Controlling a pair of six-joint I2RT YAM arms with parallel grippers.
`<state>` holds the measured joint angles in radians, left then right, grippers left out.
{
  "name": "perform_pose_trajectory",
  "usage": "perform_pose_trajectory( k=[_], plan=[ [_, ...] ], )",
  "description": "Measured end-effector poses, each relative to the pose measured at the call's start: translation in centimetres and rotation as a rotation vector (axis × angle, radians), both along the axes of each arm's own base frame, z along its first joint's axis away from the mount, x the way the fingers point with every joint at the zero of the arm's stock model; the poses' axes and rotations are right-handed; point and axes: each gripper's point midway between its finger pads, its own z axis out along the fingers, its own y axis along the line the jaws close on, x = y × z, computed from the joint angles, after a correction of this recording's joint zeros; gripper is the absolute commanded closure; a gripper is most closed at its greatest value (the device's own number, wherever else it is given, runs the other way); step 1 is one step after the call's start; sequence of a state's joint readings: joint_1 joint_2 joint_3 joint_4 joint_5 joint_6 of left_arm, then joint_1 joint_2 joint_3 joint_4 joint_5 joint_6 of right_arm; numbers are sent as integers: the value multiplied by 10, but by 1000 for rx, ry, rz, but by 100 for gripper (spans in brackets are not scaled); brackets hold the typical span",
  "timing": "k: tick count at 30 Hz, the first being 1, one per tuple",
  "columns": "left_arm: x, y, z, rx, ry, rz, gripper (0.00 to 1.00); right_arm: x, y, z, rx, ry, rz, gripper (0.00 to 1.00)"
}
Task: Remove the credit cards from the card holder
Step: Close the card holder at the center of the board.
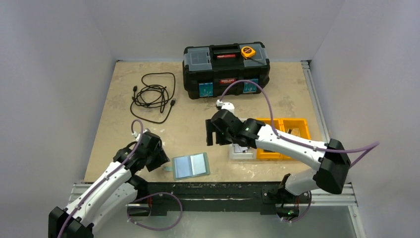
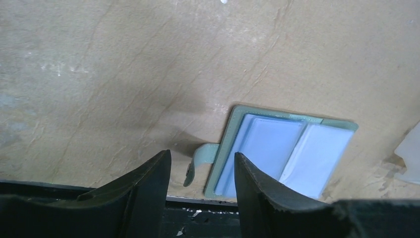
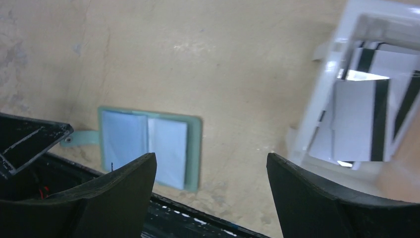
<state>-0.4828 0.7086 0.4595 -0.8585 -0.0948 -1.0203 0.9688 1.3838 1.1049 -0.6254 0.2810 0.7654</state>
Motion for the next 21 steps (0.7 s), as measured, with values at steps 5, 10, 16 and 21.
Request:
perform_pose_trajectory(
  k=[5, 10, 16, 21],
  plan=[
    [-5, 5, -4, 34, 19, 39, 55, -20, 39, -19, 30, 52, 87, 18],
    [-12, 3, -13, 61, 53, 25, 70, -34, 62, -35, 89, 103, 143, 16],
    [-14, 1, -17, 76, 78, 14, 88, -45, 65, -53, 130, 152, 163, 13],
    [-15, -3, -26, 97, 123, -5, 97, -55, 66, -69, 163, 189, 174, 11]
  ],
)
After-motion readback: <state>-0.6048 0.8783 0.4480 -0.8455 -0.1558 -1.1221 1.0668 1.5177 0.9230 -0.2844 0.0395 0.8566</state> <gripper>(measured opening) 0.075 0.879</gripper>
